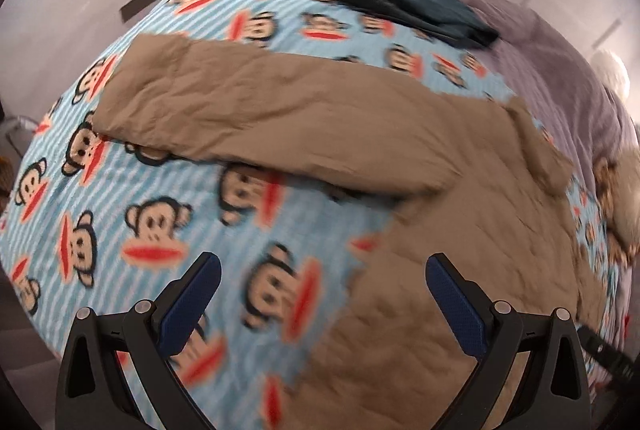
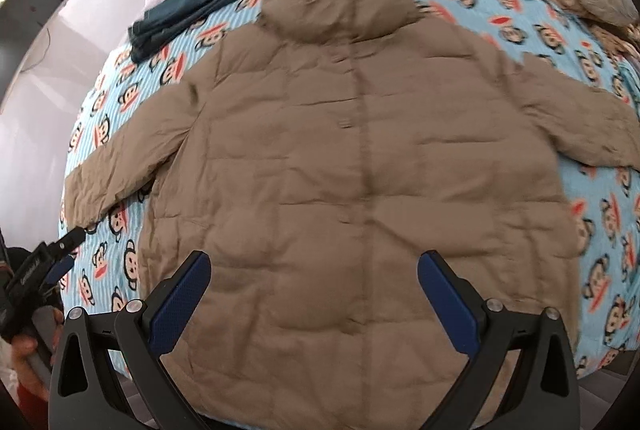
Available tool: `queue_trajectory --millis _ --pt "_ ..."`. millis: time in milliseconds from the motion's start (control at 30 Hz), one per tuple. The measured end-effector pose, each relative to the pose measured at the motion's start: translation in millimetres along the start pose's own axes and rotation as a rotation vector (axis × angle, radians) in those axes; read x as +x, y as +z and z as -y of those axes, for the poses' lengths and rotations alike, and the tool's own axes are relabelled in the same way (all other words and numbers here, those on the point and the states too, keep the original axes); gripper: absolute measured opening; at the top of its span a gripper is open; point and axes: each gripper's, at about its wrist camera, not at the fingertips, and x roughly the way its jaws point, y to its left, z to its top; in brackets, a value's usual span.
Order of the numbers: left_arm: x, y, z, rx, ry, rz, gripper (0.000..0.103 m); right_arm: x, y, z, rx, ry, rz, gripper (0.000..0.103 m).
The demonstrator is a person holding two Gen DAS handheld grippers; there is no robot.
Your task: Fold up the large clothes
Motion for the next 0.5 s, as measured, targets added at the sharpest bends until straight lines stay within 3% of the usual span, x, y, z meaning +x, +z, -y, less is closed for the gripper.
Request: queue_trajectory --millis 367,500 --pt "99.7 47.2 -106.2 -0.273 -0.202 -0.039 0.103 78.7 17.4 -108.2 -0.154 -0.011 -0.096 0.103" --pt "114.1 62.2 -120.3 -0.352 -0.256 0.012 0.103 95.7 17.2 -127.1 -0.165 0.007 -0.117 0.103"
